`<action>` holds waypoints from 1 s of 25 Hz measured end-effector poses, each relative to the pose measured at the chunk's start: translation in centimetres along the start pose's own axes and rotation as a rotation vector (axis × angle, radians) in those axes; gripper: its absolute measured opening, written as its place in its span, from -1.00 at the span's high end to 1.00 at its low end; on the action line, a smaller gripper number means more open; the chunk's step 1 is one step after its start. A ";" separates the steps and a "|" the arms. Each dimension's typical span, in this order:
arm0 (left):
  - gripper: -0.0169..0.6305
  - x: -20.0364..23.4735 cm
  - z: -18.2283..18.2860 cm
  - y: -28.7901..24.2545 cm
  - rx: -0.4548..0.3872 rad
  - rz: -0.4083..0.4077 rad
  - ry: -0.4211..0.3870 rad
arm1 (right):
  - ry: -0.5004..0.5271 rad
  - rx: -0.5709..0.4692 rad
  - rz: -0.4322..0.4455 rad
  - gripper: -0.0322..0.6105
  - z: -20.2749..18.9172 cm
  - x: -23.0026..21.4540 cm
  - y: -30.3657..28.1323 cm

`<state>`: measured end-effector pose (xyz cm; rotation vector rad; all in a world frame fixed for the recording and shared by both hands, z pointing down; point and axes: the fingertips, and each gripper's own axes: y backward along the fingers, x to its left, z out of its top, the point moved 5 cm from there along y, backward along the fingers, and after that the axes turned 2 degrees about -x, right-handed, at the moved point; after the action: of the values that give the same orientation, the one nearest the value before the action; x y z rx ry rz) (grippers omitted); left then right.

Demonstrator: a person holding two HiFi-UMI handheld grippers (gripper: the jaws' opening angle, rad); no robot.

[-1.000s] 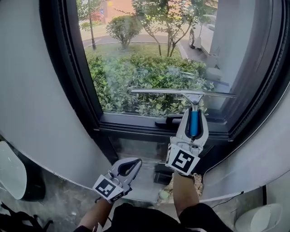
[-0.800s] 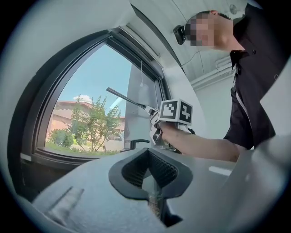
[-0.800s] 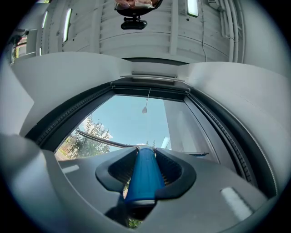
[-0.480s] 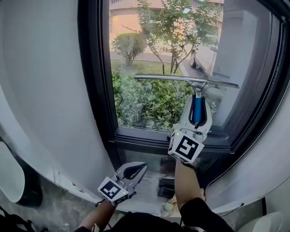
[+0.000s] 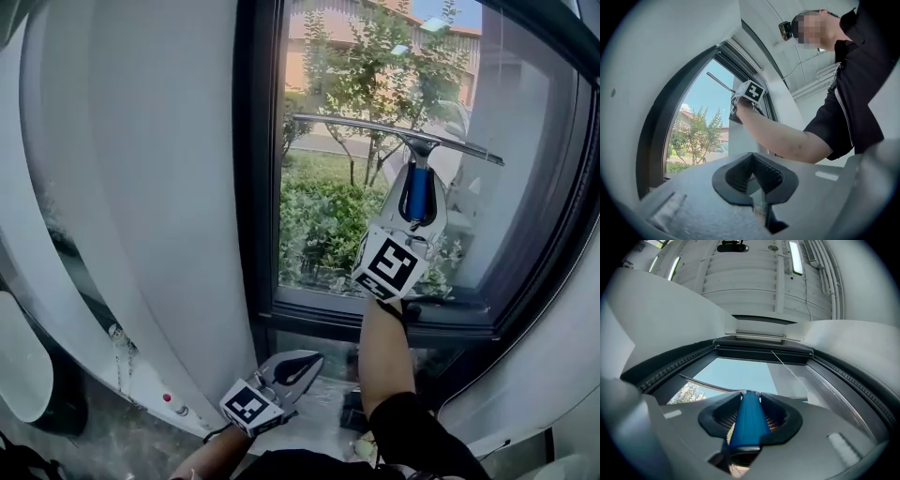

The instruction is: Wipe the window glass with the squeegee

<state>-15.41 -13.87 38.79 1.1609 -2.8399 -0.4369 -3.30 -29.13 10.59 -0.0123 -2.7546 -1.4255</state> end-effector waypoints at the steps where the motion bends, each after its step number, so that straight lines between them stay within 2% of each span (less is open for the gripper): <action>1: 0.95 0.1 0.1 0.0 -0.002 -0.005 0.000 | -0.003 -0.007 -0.011 0.48 0.3 0.2 -0.6; 5: 0.95 0.5 0.4 0.0 -0.003 -0.032 -0.007 | -0.013 -0.040 -0.041 0.48 1.3 1.2 -2.9; 11: 0.95 1.2 0.5 -0.4 -0.016 -0.058 -0.006 | 0.012 -0.063 -0.042 0.48 1.4 2.7 -5.3; 25: 0.95 1.6 0.3 -0.8 -0.011 -0.058 -0.014 | -0.022 -0.090 -0.044 0.48 0.4 3.0 -5.1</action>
<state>-16.06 -15.41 38.14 1.2464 -2.8178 -0.4647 -6.40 -31.78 6.28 0.0310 -2.7220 -1.5678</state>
